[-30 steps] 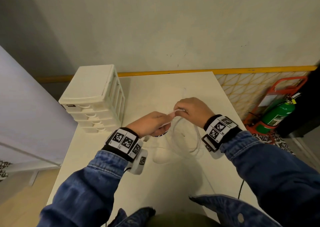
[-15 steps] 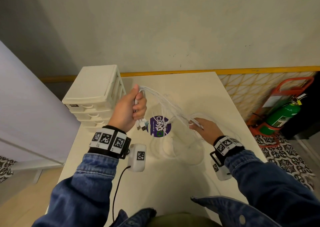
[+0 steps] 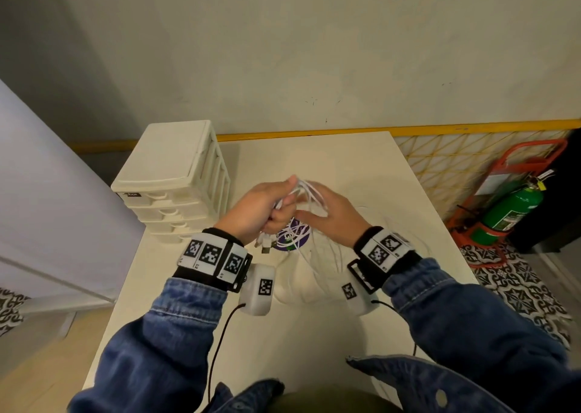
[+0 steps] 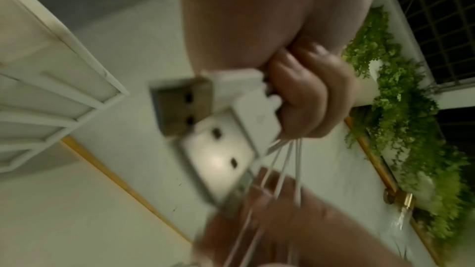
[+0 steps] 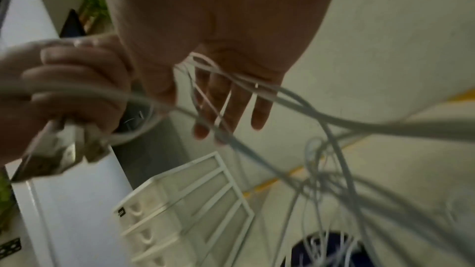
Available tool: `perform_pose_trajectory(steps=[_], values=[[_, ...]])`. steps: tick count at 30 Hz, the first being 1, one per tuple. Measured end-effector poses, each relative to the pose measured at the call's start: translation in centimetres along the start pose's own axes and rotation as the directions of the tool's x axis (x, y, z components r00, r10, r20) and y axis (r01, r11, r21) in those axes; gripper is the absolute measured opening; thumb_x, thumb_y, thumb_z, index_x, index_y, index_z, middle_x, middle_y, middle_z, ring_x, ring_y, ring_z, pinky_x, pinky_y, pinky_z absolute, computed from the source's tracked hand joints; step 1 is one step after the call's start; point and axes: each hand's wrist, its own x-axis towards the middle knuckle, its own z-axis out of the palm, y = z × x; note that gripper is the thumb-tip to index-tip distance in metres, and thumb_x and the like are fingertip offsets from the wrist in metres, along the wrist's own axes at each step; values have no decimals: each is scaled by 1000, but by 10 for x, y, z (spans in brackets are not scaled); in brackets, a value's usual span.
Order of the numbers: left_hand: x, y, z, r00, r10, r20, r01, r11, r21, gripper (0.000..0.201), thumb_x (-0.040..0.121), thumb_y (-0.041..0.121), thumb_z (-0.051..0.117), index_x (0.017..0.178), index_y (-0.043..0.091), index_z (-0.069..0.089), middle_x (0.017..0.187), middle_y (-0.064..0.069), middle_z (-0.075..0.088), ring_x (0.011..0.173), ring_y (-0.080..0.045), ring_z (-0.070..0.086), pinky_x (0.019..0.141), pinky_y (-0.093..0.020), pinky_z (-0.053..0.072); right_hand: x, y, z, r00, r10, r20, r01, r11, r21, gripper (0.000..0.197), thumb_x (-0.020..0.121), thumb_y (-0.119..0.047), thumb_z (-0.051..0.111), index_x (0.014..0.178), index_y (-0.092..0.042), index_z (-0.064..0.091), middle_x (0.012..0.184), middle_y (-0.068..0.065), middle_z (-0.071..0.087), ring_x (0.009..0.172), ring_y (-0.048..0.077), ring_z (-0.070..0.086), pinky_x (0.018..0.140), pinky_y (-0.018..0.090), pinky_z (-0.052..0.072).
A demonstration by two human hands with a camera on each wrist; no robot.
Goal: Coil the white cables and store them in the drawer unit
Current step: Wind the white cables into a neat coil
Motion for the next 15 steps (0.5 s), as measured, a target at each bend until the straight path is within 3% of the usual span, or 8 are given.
perform_pose_trajectory(steps=[2, 4, 6, 8, 9, 11, 13, 15], values=[[-2, 4, -2, 999, 43, 14, -42, 994, -101, 42, 94, 42, 40, 59, 19, 40, 45, 9, 26, 36, -6, 17, 36, -17, 12, -1, 8, 11, 997, 69, 35, -70, 998, 9, 22, 88, -21, 57, 109, -22, 61, 80, -3, 68, 72, 3, 64, 72, 23, 48], [-5, 6, -8, 997, 78, 13, -74, 980, -182, 41, 95, 40, 37, 59, 20, 41, 44, 11, 28, 35, -4, 18, 36, -18, 11, -6, 21, 15, 988, 150, 31, -149, 988, -32, 15, 88, -17, 55, 97, -18, 67, 73, -11, 62, 63, 0, 59, 69, 21, 44], [-9, 4, -16, 993, 117, -29, -120, 966, -229, 43, 97, 37, 32, 58, 21, 41, 44, 12, 30, 34, -3, 20, 35, -17, 13, -12, 38, 12, 983, 180, 38, -173, 974, -145, 13, 86, -18, 57, 96, -19, 65, 79, -9, 63, 71, 8, 60, 73, 23, 44], [-14, 7, -26, 977, 171, -127, -204, 921, -332, 49, 100, 34, 26, 56, 23, 42, 41, 11, 31, 32, -2, 23, 33, -16, 18, -18, 58, 3, 974, 219, 55, -194, 937, -292, 22, 86, -17, 58, 106, -18, 62, 101, 0, 66, 93, 19, 61, 84, 26, 43], [-17, 11, -32, 962, 197, -191, -259, 882, -393, 50, 100, 34, 25, 55, 23, 42, 39, 9, 31, 32, -2, 23, 32, -17, 18, -23, 70, -3, 963, 264, 53, -233, 914, -331, 25, 86, -17, 57, 111, -19, 61, 113, 1, 64, 103, 20, 58, 87, 24, 39], [-23, 21, -46, 921, 232, -314, -361, 812, -459, 49, 100, 36, 25, 55, 22, 39, 39, 8, 26, 35, -7, 13, 33, -18, 15, -34, 94, -16, 929, 369, 41, -325, 861, -391, 24, 88, -20, 57, 112, -19, 61, 120, 1, 61, 110, 18, 54, 85, 20, 33], [-25, 29, -53, 896, 231, -379, -391, 815, -427, 48, 100, 37, 26, 56, 21, 36, 40, 9, 24, 40, -11, 7, 35, -20, 11, -45, 112, -25, 881, 472, 35, -414, 803, -429, 30, 86, -30, 61, 113, -18, 59, 123, 5, 60, 115, 23, 54, 90, 25, 35], [-22, 31, -50, 910, 202, -362, -337, 870, -359, 45, 100, 37, 26, 59, 21, 34, 40, 11, 27, 41, -11, 6, 35, -21, 10, -48, 116, -30, 850, 526, 34, -475, 793, -382, 57, 79, -39, 68, 128, -18, 48, 135, 6, 51, 123, 24, 48, 100, 33, 35]])
